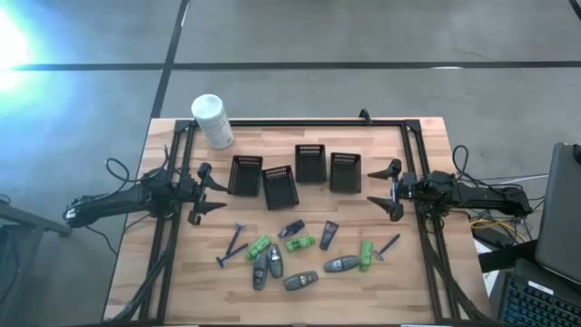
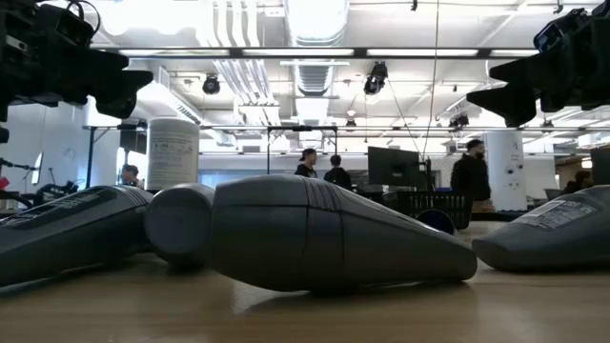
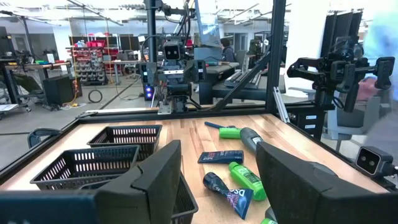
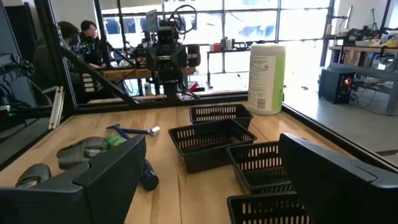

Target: Pick & Place Travel size toiletries

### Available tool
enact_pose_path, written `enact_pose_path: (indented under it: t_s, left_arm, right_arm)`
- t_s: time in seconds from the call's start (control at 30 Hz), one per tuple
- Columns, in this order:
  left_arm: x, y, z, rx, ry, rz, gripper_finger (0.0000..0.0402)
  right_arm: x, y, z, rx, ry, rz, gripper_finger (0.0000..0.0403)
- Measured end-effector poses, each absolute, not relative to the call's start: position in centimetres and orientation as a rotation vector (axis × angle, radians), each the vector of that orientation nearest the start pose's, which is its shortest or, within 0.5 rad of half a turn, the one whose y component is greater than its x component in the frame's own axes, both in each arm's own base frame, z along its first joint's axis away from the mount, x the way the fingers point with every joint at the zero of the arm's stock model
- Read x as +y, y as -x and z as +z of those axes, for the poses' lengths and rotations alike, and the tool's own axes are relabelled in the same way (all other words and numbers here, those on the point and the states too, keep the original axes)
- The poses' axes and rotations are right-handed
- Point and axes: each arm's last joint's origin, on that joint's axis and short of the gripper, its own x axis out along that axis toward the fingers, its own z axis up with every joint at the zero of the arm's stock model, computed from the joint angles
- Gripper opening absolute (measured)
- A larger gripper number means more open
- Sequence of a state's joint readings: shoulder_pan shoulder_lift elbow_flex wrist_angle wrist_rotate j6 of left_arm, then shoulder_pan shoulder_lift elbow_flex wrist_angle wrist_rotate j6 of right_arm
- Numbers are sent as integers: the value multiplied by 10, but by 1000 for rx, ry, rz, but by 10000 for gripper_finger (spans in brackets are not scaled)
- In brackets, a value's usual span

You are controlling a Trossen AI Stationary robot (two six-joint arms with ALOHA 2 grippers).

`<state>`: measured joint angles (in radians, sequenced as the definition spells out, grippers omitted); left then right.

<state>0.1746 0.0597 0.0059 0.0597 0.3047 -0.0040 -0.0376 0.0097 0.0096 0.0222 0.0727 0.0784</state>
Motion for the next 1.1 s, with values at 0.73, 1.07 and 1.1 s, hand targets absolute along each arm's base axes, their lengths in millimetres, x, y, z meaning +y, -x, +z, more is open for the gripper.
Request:
enact_pose_path:
  t_s: [0.73,1.07,1.1]
  left_arm:
    - [9,-100,167,-5,3,-130,213]
    - [9,-100,167,-5,3,-130,213]
    - [9,-100,167,-5,3,-130,213]
  right_arm:
    - [-10,-96,173,-232,-1212,-199,363]
    - [11,-99,190,63,-1173,344,364]
    - [14,-100,189,134,-1180,326,364]
